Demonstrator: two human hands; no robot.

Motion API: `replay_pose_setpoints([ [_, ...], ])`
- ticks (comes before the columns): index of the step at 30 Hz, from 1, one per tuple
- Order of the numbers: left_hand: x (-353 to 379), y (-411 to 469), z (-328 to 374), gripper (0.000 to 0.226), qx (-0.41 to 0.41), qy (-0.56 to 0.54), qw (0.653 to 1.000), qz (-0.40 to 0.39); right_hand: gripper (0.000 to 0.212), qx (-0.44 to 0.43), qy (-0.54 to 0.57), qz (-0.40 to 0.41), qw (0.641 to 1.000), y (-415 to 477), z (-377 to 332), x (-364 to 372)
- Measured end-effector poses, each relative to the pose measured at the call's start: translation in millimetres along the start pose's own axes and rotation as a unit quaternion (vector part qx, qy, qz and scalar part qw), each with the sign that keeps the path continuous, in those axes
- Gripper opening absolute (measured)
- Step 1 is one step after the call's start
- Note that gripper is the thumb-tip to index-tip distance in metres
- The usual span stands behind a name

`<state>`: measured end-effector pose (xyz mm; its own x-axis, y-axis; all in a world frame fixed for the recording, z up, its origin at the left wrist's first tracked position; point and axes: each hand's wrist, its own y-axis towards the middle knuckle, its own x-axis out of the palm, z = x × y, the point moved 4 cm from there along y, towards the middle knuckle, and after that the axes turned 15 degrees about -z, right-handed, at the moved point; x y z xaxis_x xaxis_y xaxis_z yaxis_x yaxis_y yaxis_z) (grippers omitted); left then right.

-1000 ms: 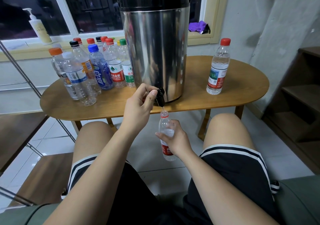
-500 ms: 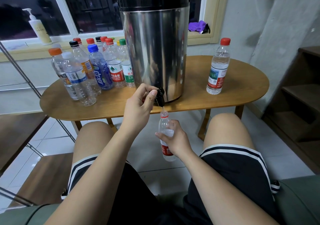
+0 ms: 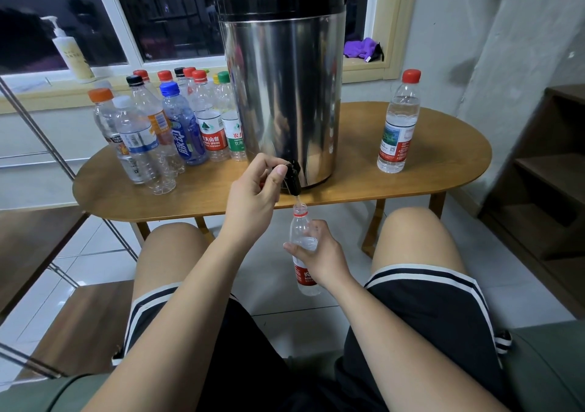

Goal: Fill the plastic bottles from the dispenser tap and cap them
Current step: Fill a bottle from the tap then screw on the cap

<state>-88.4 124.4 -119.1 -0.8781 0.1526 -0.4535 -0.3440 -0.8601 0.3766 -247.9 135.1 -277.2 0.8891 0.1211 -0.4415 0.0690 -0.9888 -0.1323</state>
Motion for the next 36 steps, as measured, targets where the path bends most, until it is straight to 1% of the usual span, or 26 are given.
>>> replay_pose_setpoints([
  [22,-0.6,0.8,-0.3,0.014,-0.002,-0.002,1.000,0.003,0.073,-0.004,0.004,0.003,1.000,-1.4,-1.3,1.2],
  [36,0.0,0.1,0.2,0.014,-0.001,0.001,1.000,0.001,0.076,0.002,0.005,0.000,1.000,-1.6,-1.1,0.9],
])
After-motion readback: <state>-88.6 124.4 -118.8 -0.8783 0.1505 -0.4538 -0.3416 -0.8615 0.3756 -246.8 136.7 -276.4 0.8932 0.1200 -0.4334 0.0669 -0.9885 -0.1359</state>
